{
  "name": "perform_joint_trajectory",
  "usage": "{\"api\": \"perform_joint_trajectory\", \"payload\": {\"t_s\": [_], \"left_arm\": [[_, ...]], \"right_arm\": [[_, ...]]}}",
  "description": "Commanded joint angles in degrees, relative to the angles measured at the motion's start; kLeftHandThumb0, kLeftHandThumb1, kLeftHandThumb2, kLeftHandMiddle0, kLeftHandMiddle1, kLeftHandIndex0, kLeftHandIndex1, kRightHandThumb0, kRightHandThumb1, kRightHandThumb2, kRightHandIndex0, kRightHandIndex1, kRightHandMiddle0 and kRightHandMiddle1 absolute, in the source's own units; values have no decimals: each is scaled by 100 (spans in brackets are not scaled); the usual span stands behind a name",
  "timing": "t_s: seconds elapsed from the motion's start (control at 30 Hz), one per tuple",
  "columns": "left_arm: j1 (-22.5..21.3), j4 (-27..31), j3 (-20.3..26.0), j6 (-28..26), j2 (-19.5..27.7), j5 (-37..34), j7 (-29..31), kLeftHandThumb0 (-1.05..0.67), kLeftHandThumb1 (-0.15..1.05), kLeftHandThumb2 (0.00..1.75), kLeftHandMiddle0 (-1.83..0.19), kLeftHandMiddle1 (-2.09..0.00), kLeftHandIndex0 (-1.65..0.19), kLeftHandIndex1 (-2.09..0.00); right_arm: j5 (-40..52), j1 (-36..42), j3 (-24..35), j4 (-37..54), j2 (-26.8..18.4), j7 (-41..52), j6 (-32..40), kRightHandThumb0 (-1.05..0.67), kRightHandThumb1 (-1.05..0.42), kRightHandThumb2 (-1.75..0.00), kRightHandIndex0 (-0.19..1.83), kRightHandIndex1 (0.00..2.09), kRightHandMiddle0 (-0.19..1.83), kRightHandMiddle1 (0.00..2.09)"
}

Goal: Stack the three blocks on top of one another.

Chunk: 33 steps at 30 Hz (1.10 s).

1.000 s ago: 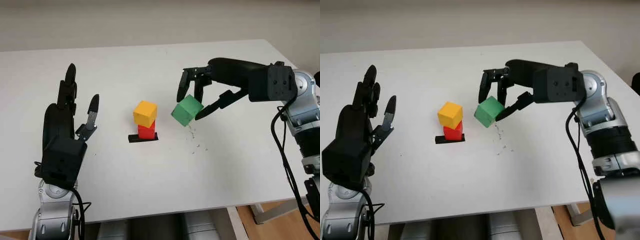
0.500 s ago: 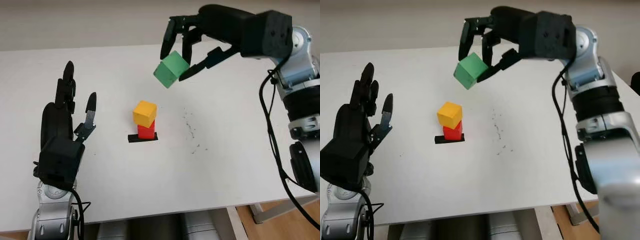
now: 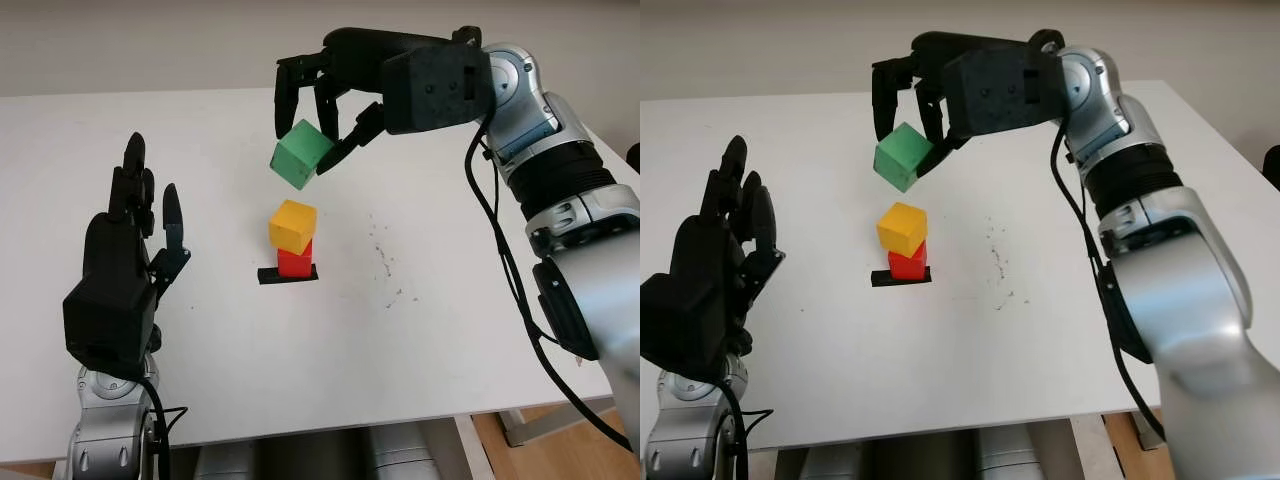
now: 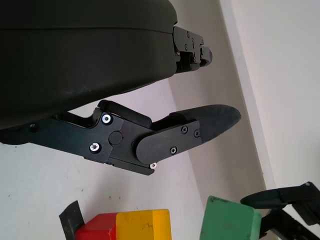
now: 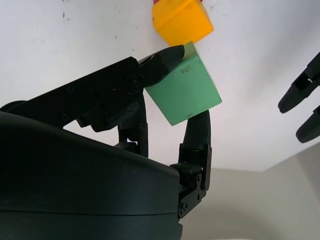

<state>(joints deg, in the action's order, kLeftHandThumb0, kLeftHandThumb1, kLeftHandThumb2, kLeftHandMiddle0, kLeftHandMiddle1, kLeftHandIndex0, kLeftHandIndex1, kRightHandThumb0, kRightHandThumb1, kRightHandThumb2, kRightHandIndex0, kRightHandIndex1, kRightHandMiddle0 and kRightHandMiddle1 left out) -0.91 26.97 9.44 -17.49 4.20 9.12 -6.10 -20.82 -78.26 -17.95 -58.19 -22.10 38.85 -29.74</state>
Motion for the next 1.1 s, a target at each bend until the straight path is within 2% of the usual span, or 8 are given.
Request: {"api": "perform_joint_trajectory", "payload": {"t_s": [0.0,0.2,0.5,1.07], "left_arm": [[-96,206,47,-77,-44,-82,-19,-76,105,68,-5,-4,1,-9],[-99,251,68,-169,-77,-252,-6,-77,105,67,-2,-3,3,-8],[-6,290,8,-236,-60,-218,18,-78,105,67,-1,-4,4,-7],[43,356,-53,-257,-72,-157,29,-78,105,66,-1,-5,3,-7]], "right_arm": [[-50,-207,-54,-43,60,44,12,-26,-93,-6,59,134,46,148],[-110,-149,-149,-114,155,199,30,-26,-92,-5,55,146,43,156],[-128,-148,-229,-364,143,330,-256,-25,-93,-6,58,137,49,151],[-197,-84,-257,-395,156,352,-329,-24,-92,-5,55,141,44,154]]}}
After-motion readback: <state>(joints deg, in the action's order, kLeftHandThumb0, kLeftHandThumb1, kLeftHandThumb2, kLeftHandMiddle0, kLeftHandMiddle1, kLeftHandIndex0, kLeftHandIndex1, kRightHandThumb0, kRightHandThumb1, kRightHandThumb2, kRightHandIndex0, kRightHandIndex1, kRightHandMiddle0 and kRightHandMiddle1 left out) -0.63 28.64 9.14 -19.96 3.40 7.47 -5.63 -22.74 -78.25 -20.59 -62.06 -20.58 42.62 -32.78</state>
